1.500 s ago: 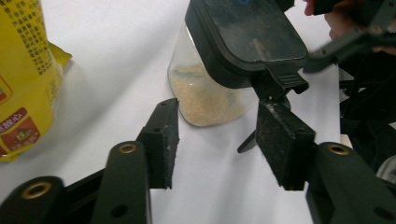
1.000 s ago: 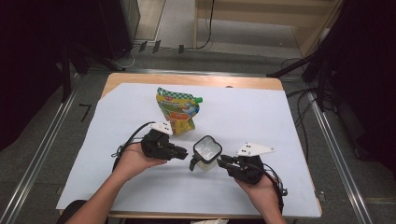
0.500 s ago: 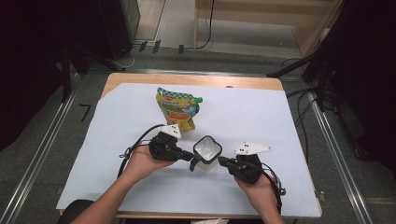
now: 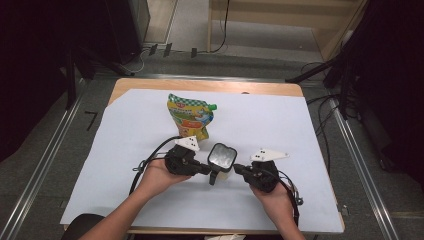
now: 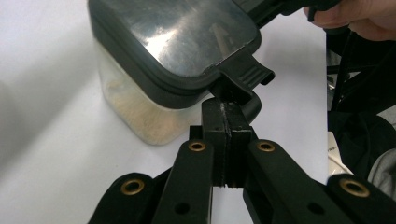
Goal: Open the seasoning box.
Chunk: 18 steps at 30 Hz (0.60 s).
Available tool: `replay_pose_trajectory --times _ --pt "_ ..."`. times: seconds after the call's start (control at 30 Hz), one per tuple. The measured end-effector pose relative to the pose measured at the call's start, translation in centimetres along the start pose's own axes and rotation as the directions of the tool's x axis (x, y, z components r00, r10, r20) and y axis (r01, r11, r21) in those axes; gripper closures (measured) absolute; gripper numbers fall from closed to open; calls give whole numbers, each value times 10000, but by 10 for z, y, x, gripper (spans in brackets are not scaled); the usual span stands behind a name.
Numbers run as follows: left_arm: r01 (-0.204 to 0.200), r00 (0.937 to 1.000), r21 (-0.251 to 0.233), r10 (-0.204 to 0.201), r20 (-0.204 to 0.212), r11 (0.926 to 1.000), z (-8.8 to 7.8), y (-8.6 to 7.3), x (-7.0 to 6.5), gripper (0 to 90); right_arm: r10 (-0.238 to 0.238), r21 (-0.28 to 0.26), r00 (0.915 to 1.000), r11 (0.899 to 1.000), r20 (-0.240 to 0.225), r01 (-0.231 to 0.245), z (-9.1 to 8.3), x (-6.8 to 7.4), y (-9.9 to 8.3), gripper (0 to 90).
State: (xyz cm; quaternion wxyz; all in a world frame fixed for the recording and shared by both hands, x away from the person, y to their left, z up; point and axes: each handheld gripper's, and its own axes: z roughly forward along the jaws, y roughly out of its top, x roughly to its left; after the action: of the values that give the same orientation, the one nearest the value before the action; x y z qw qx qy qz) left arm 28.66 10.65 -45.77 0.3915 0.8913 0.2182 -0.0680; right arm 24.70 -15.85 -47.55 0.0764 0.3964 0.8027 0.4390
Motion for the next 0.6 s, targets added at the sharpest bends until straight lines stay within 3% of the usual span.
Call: replay_pose_trajectory --times 0.3,0.47,0.6 --pt "100 9997 -302 -93 223 9995 8 2 -2 900 139 -77 9996 9999 239 -137 7 -7 3 900" --pt "157 9984 -438 -133 546 9989 15 4 -4 900 480 -202 9987 9987 182 -476 12 -17 5 900" --pt "83 9978 -314 -61 667 9995 12 4 -5 893 297 -243 9994 9993 203 -292 7 -15 5 900"
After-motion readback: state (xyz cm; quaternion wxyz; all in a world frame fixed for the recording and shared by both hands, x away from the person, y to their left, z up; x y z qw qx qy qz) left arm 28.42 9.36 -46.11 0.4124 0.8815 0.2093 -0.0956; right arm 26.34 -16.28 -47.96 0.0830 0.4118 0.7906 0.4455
